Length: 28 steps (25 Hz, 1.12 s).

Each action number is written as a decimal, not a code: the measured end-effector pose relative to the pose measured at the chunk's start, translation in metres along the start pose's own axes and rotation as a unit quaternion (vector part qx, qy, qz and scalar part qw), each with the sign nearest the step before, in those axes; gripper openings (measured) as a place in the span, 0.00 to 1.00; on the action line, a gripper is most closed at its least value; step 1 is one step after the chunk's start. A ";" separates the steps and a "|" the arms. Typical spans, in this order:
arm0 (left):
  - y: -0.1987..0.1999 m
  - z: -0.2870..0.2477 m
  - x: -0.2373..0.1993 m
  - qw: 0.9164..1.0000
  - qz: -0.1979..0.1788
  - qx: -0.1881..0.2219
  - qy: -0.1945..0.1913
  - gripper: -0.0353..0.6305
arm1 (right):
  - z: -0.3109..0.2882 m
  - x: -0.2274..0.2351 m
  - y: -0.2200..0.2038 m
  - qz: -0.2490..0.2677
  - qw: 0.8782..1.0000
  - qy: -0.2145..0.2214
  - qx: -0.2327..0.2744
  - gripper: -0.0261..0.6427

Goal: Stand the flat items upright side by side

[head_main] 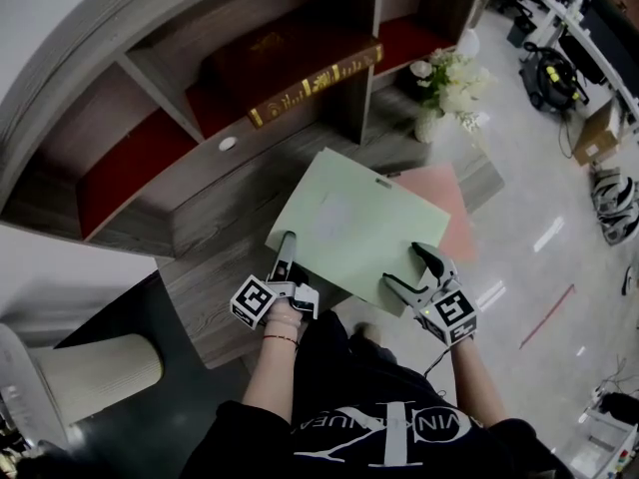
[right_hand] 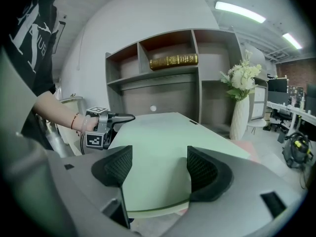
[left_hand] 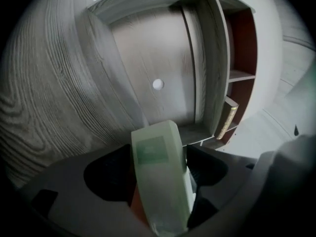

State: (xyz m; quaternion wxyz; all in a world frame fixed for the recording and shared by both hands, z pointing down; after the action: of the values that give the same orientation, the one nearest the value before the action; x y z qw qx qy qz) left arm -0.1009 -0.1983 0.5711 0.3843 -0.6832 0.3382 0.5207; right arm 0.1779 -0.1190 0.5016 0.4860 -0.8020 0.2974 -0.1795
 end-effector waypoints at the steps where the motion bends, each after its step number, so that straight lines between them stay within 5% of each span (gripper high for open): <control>1: -0.005 -0.001 -0.001 1.000 0.011 -0.008 -0.006 0.58 | 0.000 0.000 0.000 -0.001 1.000 0.000 0.001 0.56; 8: -0.054 -0.024 0.006 0.993 0.030 -0.104 -0.042 0.64 | 0.000 0.000 0.000 -0.004 1.000 0.001 0.003 0.56; 14: -0.064 -0.030 0.014 0.992 0.018 -0.125 -0.027 0.60 | 0.008 -0.010 0.002 -0.030 0.999 0.018 0.008 0.63; 20: -0.066 -0.013 0.026 0.995 0.010 -0.095 -0.019 0.54 | 0.017 -0.033 -0.004 0.003 0.999 0.051 0.000 0.77; 28: -0.071 0.027 0.052 0.999 -0.029 -0.033 -0.015 0.50 | 0.034 -0.054 -0.005 0.035 0.996 0.088 0.008 0.79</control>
State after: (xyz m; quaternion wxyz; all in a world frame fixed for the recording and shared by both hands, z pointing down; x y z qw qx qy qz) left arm -0.0396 -0.1443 0.5283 0.3814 -0.6972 0.2953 0.5303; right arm 0.1583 -0.0592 0.4905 0.4707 -0.7682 0.3654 -0.2342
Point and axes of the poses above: the fingertips, and each gripper's own axes: z backward along the fingers, x to its right, y out of its top, the point moved 6 cm from there along z, backward along the fingers, and after that the axes turned 5 degrees about z, right-handed, at the moved point
